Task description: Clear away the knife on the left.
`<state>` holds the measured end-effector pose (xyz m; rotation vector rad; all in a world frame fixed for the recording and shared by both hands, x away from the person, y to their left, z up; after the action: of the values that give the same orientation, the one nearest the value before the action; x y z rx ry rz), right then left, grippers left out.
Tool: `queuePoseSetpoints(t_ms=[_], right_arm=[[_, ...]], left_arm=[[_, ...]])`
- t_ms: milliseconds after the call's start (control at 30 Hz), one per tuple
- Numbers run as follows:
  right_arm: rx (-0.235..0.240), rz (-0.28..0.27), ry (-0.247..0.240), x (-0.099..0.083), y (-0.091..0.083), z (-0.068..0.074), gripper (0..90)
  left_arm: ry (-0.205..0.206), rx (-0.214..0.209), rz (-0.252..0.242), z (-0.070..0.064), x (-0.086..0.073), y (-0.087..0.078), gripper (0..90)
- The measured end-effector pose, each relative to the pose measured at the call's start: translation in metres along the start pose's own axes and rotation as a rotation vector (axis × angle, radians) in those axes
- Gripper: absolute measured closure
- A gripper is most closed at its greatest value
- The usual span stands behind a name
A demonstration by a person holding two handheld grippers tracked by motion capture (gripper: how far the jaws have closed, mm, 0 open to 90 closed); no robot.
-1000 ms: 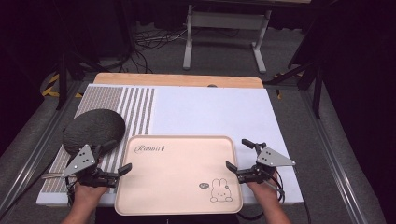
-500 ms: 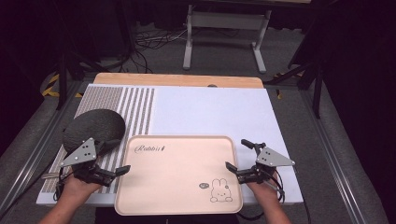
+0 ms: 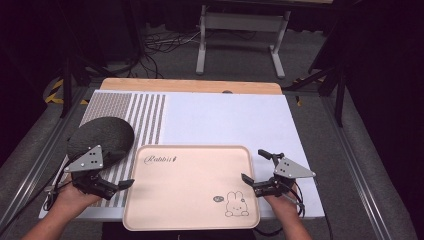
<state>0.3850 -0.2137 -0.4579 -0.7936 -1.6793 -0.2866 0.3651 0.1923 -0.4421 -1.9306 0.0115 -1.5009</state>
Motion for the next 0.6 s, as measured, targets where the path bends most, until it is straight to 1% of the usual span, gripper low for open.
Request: queuePoseSetpoints(t_ms=[33, 100, 133, 200, 233, 300, 367, 433, 533, 567, 600], right_arm=[[0.000, 0.001, 0.000, 0.000, 0.000, 0.000, 2.5], [0.001, 0.000, -0.001, 0.000, 0.000, 0.000, 2.5], [0.001, 0.000, -0.001, 0.000, 0.000, 0.000, 2.5], [0.003, 0.000, 0.000, -0.001, 0.001, 0.000, 2.5], [0.003, 0.000, 0.000, -0.001, 0.001, 0.000, 2.5], [0.002, -0.001, 0.001, -0.001, 0.001, 0.000, 2.5], [0.003, 0.000, 0.003, -0.001, 0.001, 0.000, 2.5], [0.003, 0.000, 0.004, -0.001, 0.001, 0.000, 2.5], [0.006, 0.000, 0.003, -0.001, 0.001, 0.000, 2.5], [0.006, 0.000, 0.003, -0.001, 0.001, 0.000, 2.5], [0.006, 0.000, 0.003, -0.001, 0.001, 0.000, 2.5]], left_arm=[[0.003, 0.003, 0.030, 0.000, -0.001, -0.001, 7.6], [0.008, -0.001, 0.053, 0.000, -0.002, -0.002, 7.8], [0.008, -0.001, 0.053, 0.000, -0.002, -0.002, 7.9], [0.024, -0.007, 0.095, 0.000, -0.004, -0.003, 8.4], [0.024, -0.007, 0.095, 0.000, -0.004, -0.003, 8.6], [0.046, -0.007, 0.128, 0.000, -0.005, -0.004, 9.1], [0.055, -0.011, 0.145, 0.000, -0.005, -0.006, 9.8], [0.069, -0.015, 0.173, 0.000, -0.006, -0.007, 11.1], [0.086, -0.018, 0.210, 0.001, -0.007, -0.010, 12.0], [0.086, -0.018, 0.210, 0.001, -0.007, -0.010, 12.1], [0.088, -0.022, 0.225, 0.002, -0.008, -0.012, 12.1]])
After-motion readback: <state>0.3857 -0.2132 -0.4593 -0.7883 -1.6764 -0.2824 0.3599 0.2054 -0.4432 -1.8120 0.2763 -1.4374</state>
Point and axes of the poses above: each handheld gripper's, and its own axes: y roughly forward along the jaws, x roughly out of its top, z roughly to its left, the point moved 8 cm from there along y, roughly forward along the jaws, and after that the axes turned 10 degrees about -y, right-handed, at the moved point
